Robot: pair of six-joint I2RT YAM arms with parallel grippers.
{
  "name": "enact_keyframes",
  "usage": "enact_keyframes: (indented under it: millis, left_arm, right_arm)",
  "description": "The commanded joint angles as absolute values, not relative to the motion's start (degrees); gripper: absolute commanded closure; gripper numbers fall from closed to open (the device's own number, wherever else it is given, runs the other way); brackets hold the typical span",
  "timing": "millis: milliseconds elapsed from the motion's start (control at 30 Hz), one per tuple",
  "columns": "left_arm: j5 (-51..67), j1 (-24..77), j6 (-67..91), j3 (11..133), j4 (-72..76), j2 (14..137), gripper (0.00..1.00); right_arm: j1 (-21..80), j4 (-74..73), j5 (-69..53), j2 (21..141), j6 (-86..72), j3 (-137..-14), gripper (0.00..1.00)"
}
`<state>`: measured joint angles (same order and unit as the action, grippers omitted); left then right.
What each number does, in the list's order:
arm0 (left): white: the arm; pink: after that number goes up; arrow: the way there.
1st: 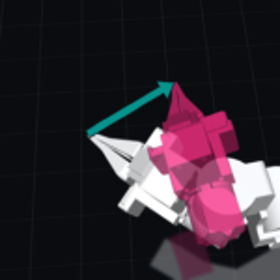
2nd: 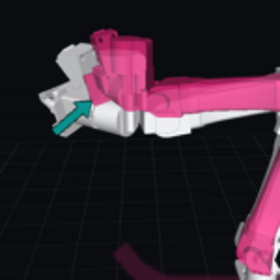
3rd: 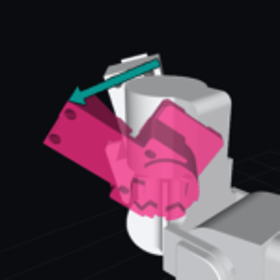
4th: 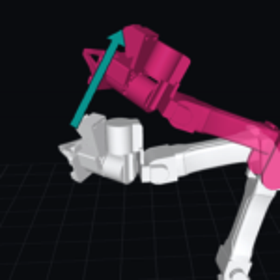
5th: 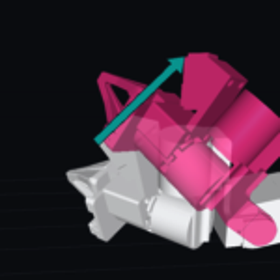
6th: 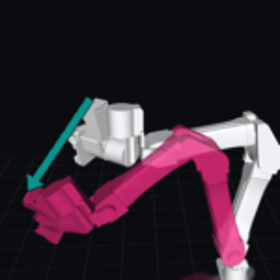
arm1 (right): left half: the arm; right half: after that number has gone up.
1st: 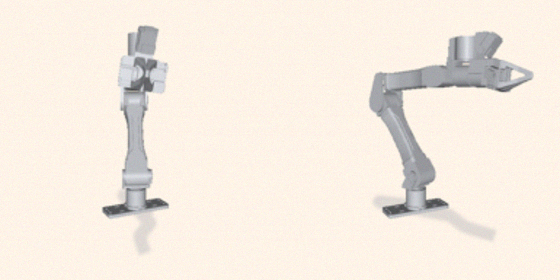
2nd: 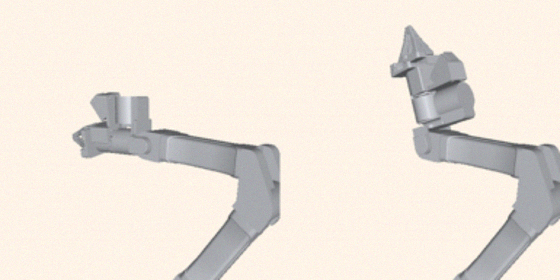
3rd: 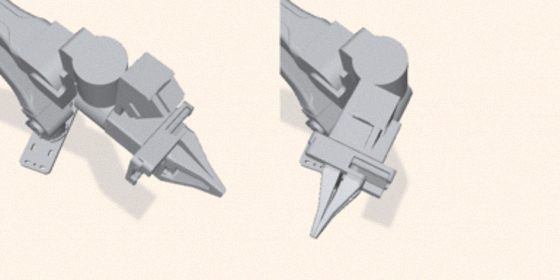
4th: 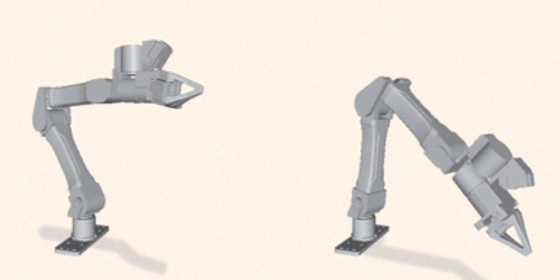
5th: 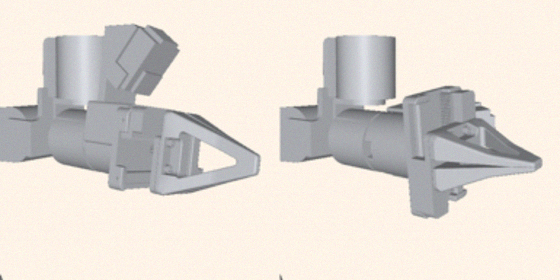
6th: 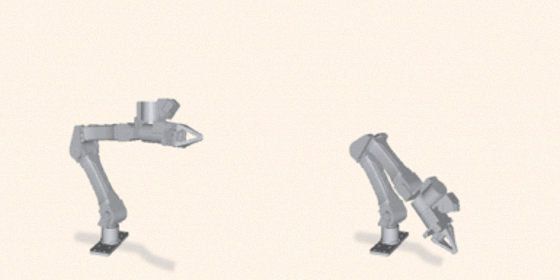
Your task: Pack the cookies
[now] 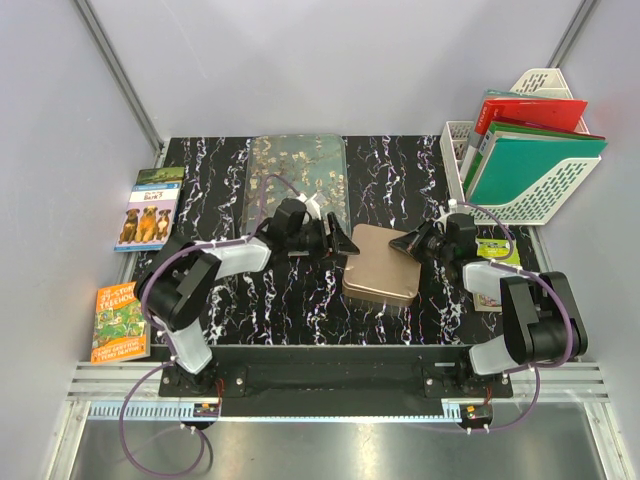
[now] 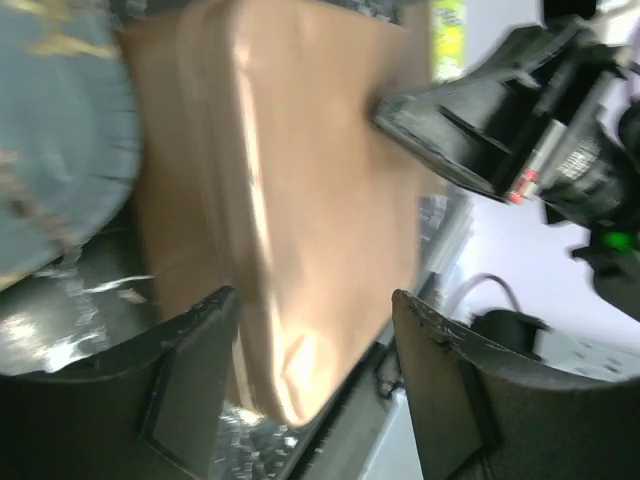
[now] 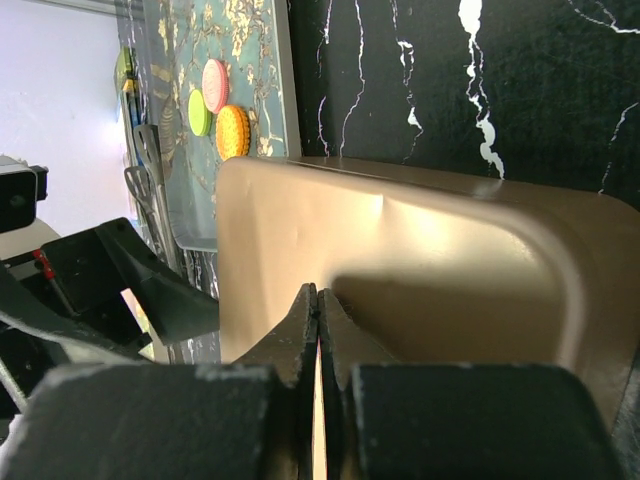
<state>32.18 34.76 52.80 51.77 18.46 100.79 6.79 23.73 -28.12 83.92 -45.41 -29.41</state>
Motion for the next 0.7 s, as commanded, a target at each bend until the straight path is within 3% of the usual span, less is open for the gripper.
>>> enact_keyframes:
  millis: [0,433,667]
  left_arm:
    - [26.20,34.01,44.74,54.23,5.99,97.83,0.34]
    - [17.76,34.10,41.49,52.65,2.20,88.69,0.34]
    - [12.05,34.10,38.06,53.44,-0.96,81.40,0.34]
  right_arm:
    - [7.03,13.98,-25.05,86.92,-42.54,-27.86,1.00]
    - [7.03,13.71,-25.57,85.96,-42.80,-28.04,1.00]
    - [7.03,9.77,-26.02,78.85,-42.90,-31.45,1.00]
